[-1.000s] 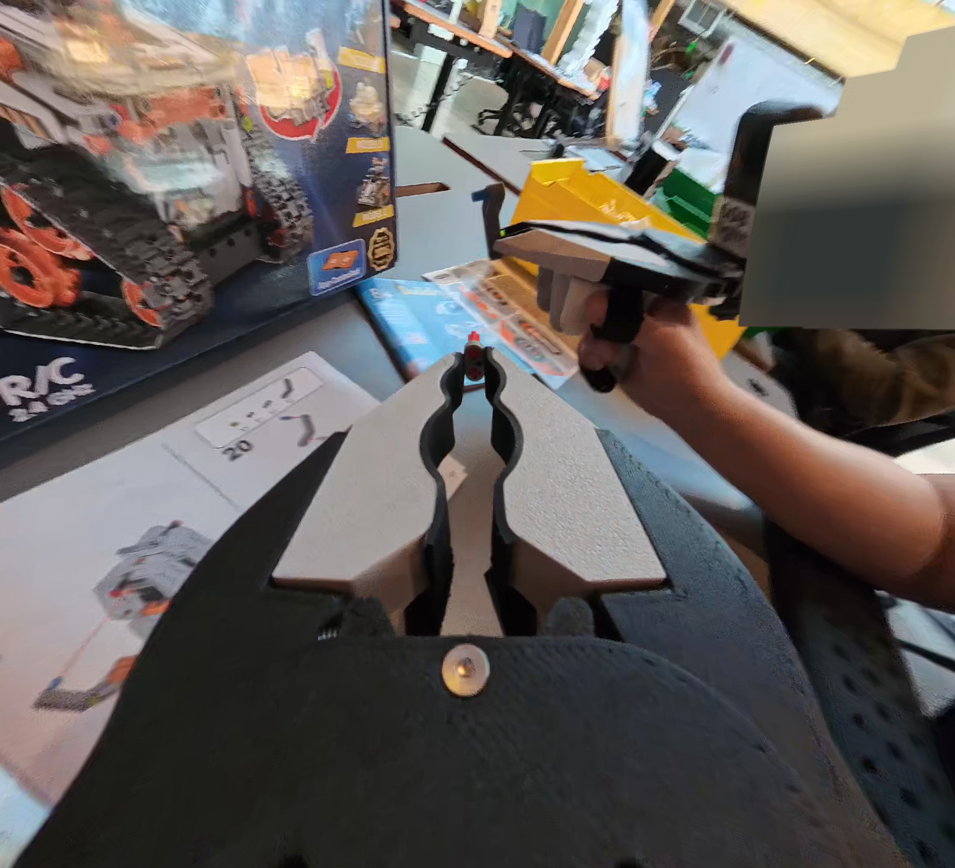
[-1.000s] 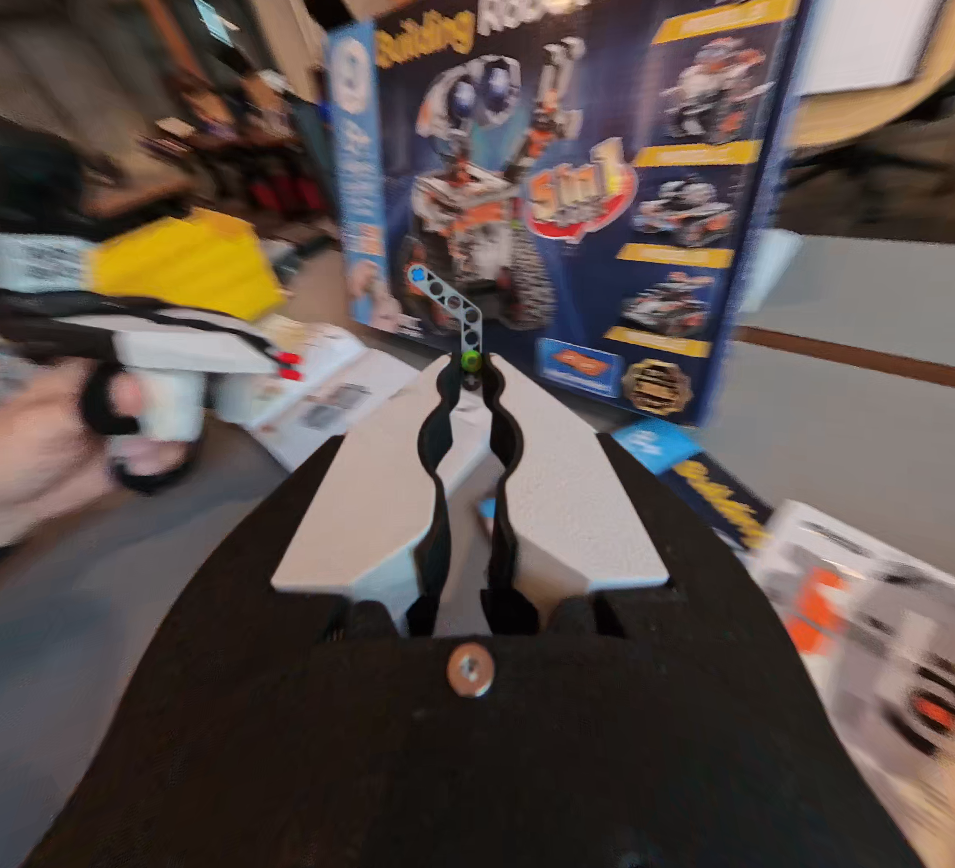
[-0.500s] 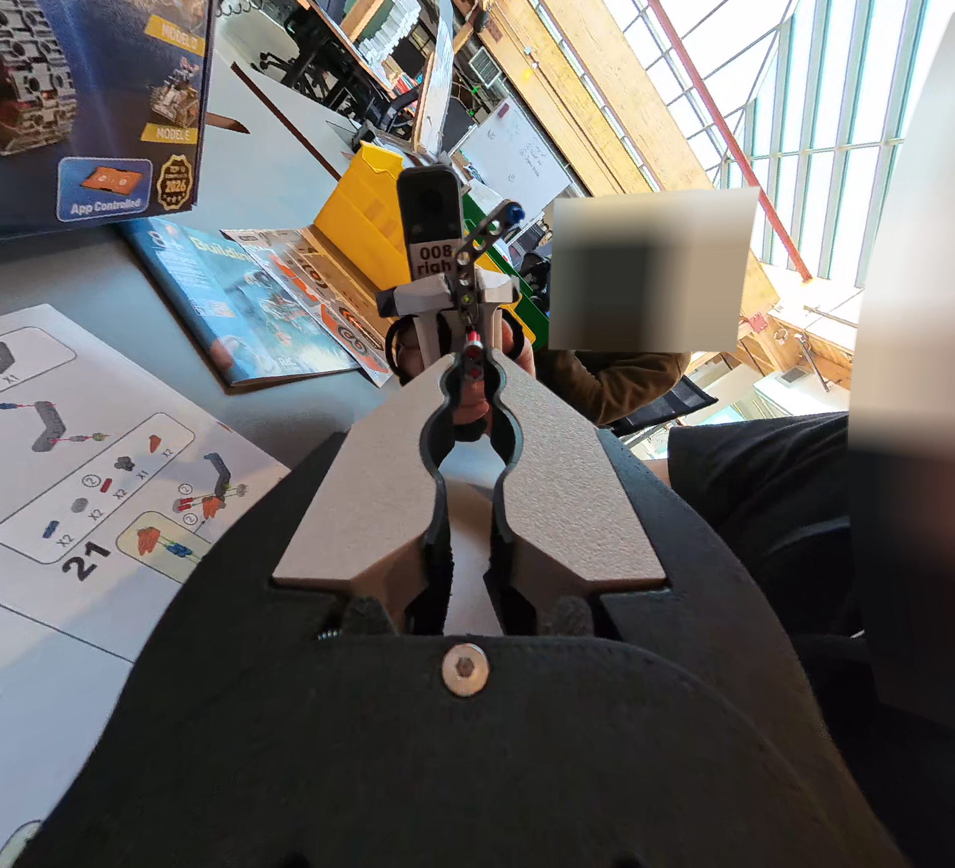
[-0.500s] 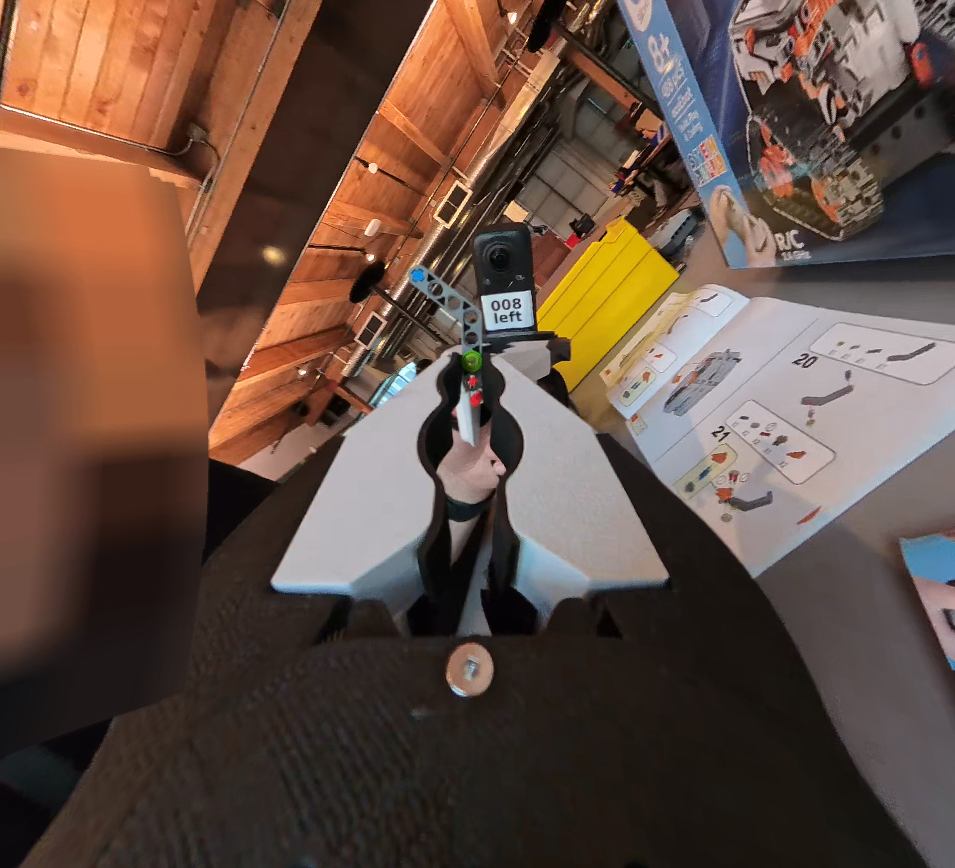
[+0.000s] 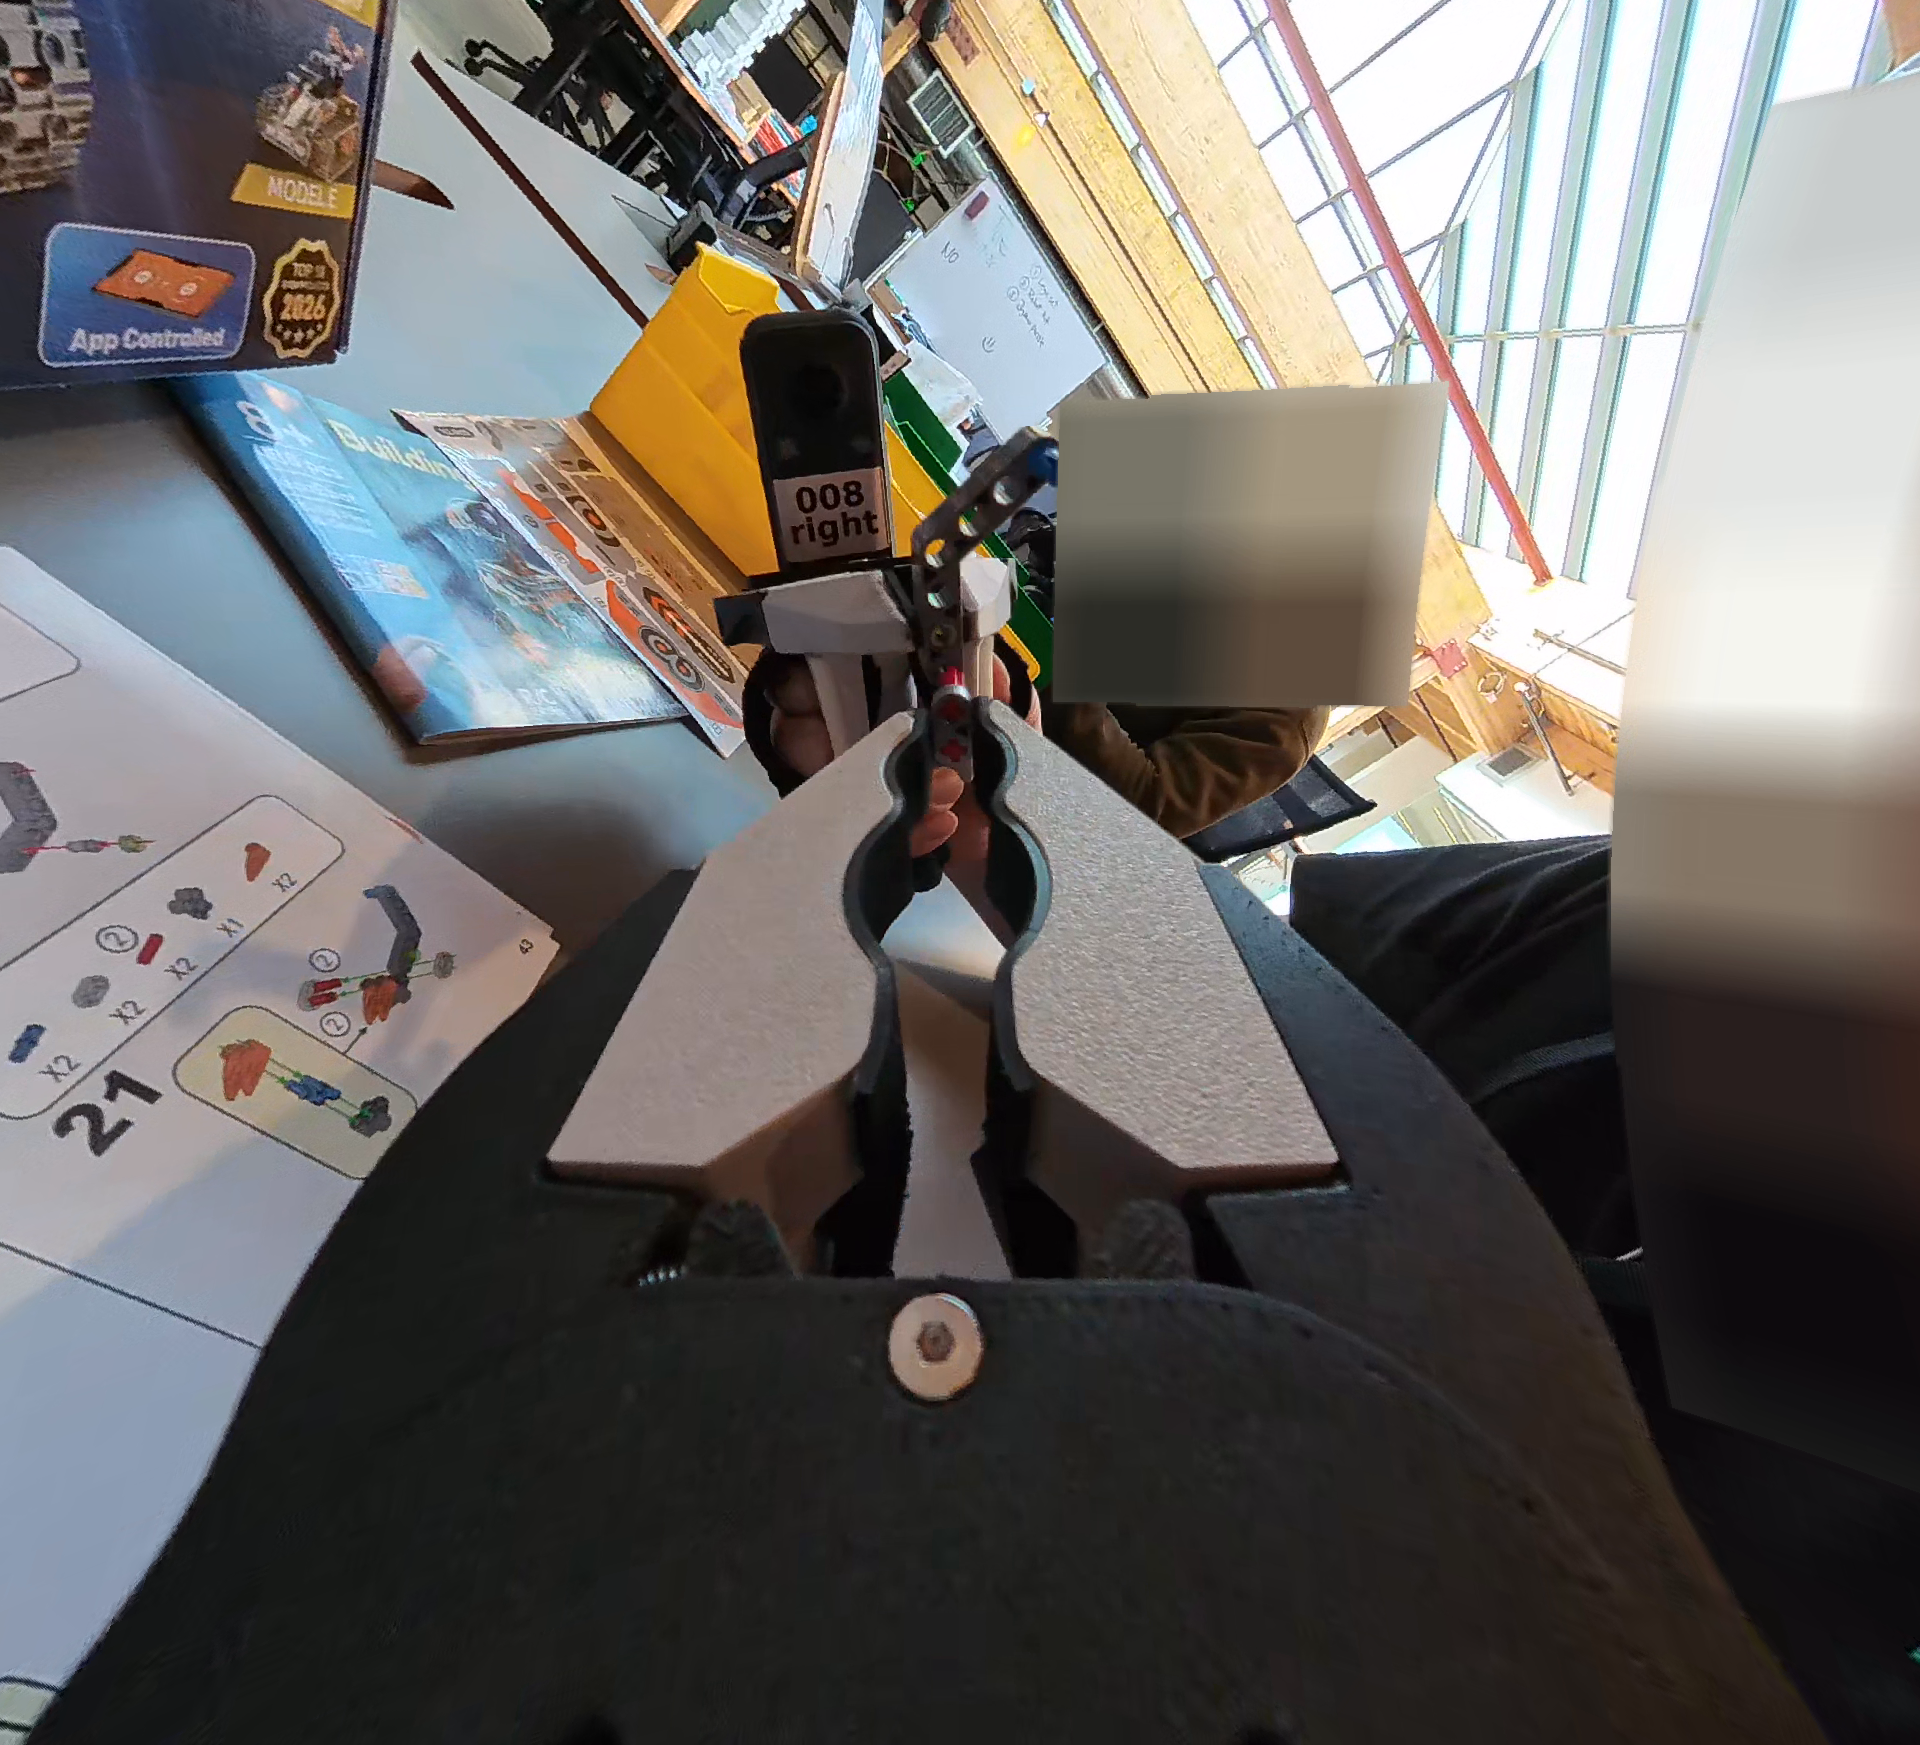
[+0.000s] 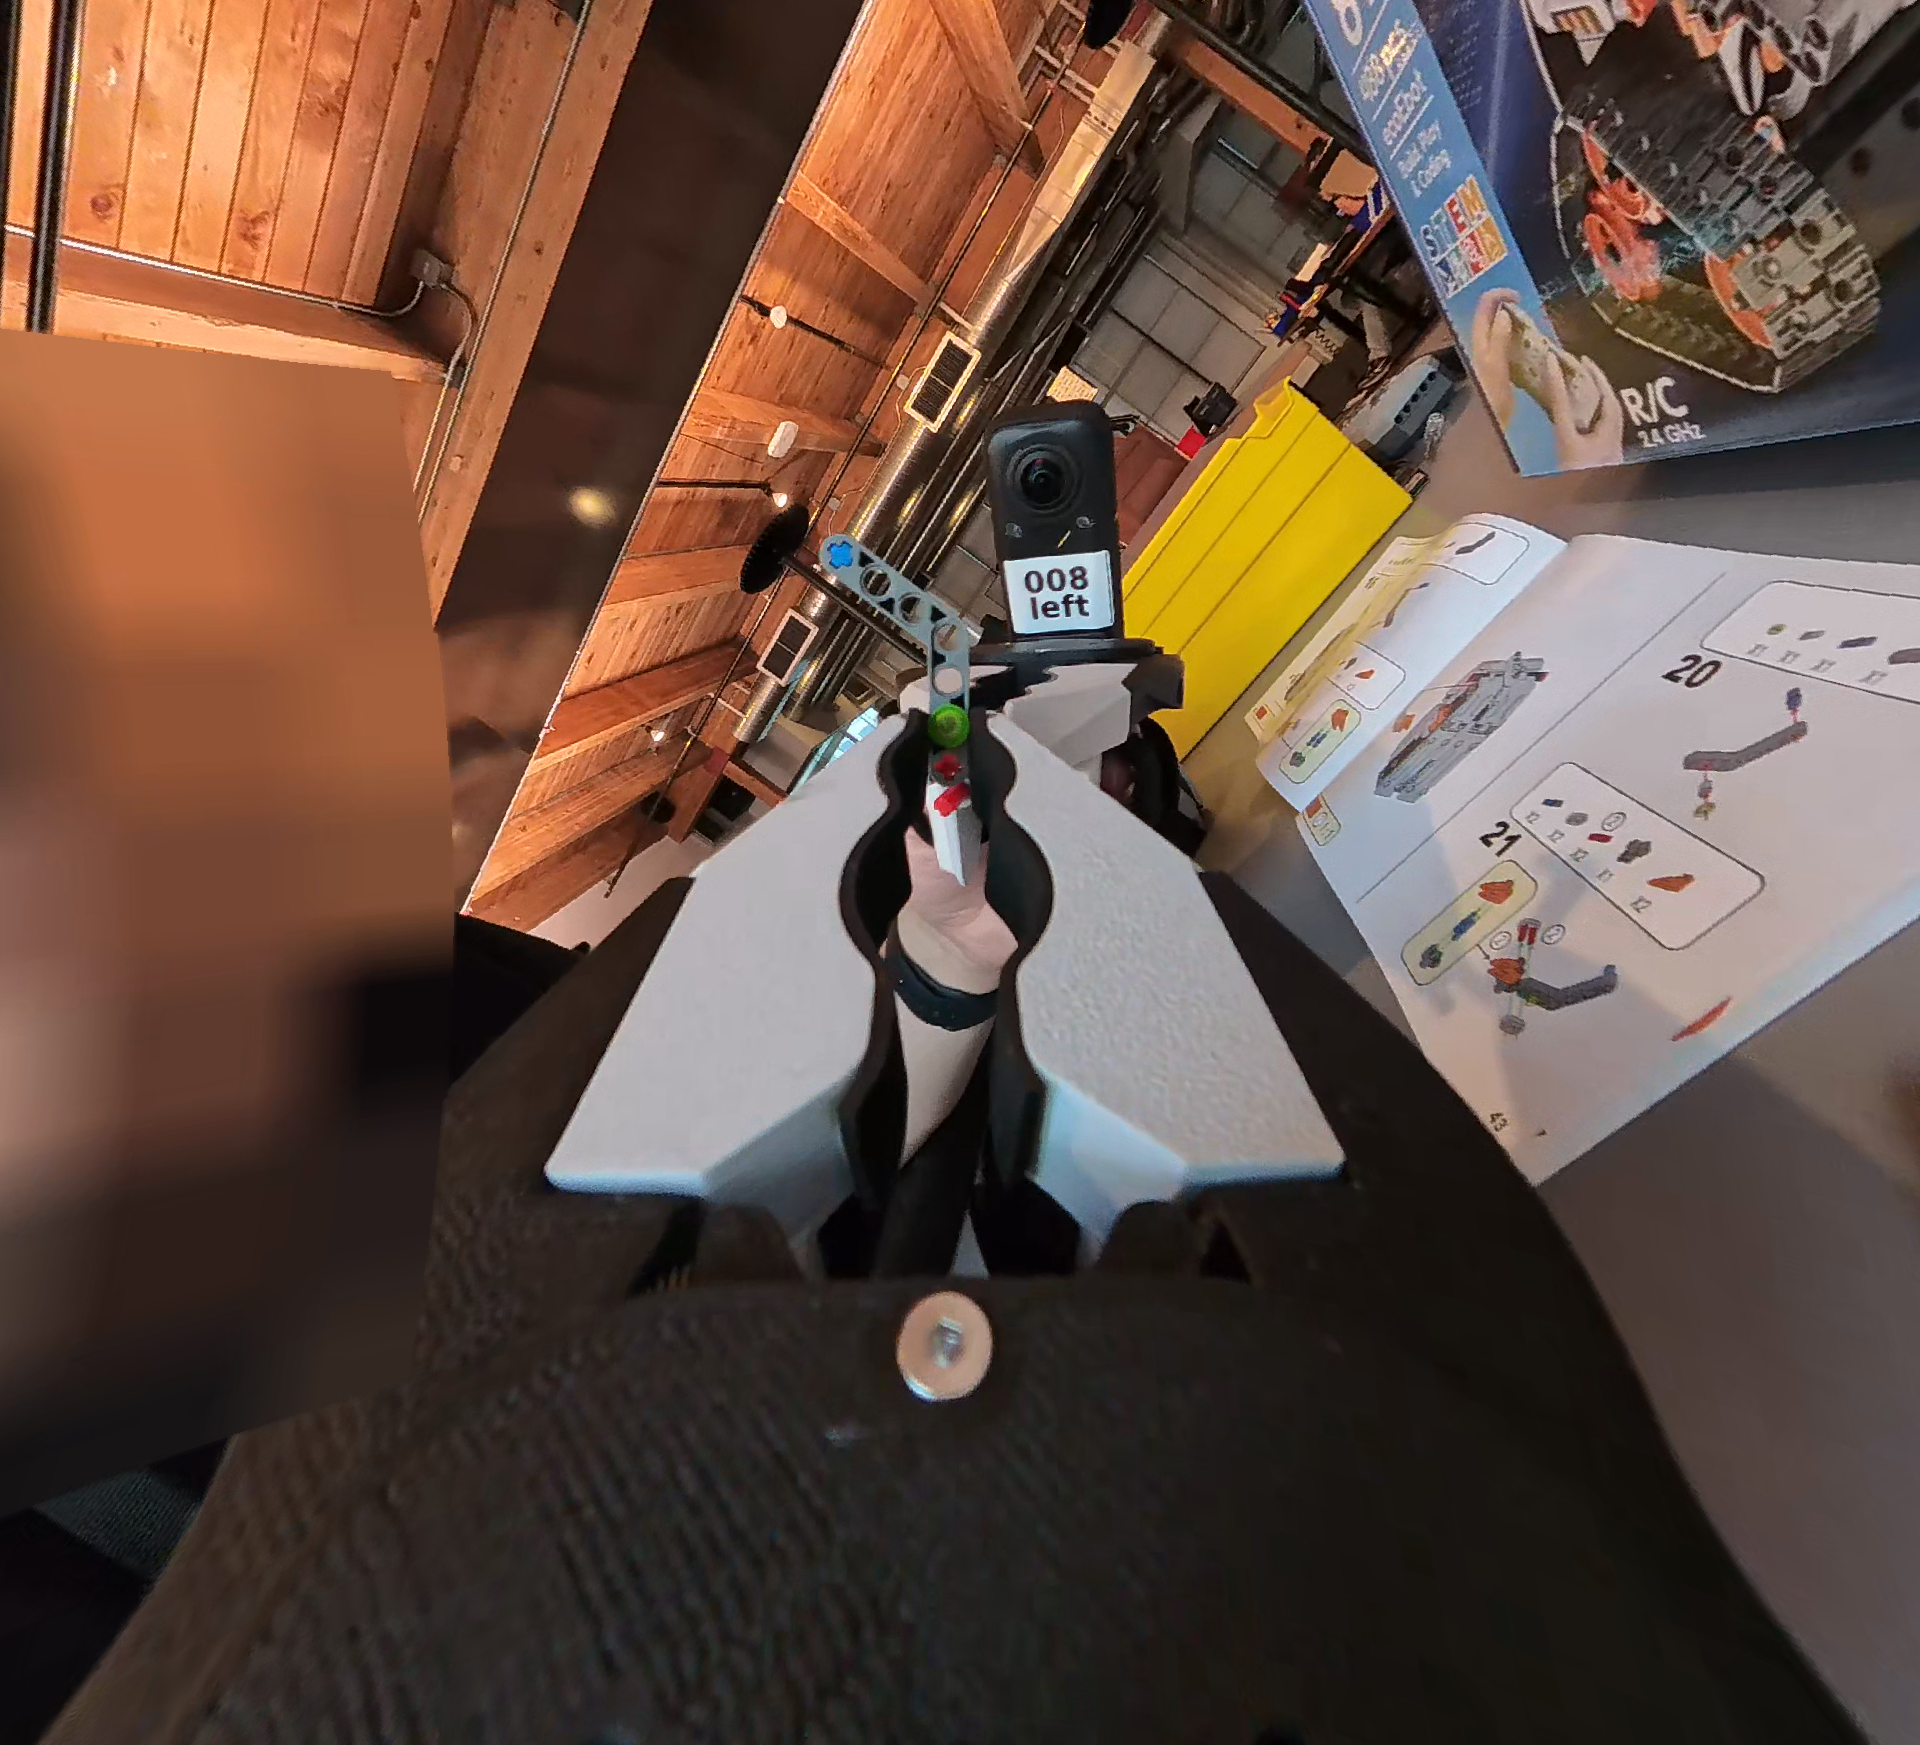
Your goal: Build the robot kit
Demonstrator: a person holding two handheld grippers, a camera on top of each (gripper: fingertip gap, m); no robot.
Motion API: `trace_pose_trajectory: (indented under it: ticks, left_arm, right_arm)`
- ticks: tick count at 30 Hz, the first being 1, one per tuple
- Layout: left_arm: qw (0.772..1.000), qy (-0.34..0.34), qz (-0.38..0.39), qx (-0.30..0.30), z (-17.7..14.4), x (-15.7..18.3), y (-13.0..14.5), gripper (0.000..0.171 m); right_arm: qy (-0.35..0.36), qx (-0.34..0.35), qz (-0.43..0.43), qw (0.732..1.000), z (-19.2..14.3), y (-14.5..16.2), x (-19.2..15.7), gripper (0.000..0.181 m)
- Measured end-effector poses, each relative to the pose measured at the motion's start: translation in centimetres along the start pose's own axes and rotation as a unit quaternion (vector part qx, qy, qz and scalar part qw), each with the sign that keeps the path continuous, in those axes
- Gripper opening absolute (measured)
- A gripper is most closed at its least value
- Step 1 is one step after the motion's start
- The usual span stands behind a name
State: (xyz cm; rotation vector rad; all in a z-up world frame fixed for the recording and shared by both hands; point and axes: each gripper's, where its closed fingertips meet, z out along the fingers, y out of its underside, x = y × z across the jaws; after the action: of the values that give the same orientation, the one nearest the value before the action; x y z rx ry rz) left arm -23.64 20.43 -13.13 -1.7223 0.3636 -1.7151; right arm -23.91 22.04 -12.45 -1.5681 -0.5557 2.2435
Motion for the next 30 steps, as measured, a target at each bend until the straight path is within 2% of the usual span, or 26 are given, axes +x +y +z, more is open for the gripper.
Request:
trace_pose_trajectory:
  ticks: [12, 21, 30]
  left_arm:
    - [0.999, -0.034, -0.022, -0.001, -0.6, -1.4, 0.0, 0.004]
    - [0.998, -0.013, -0.055, 0.016, -0.8, -1.3, -0.2, 0.005]
    - [0.998, -0.037, -0.046, 0.015, -1.0, -1.9, -0.2, 0.005]
  right_arm:
    - [0.007, 0.034, 0.056, 0.998, 0.2, 0.1, 1.7, 0.006]
    - [-0.028, 0.058, 0.097, 0.993, 0.5, 0.0, 1.5, 0.006]
    - [-0.013, 0.066, 0.094, 0.993, 0.6, 0.0, 2.1, 0.007]
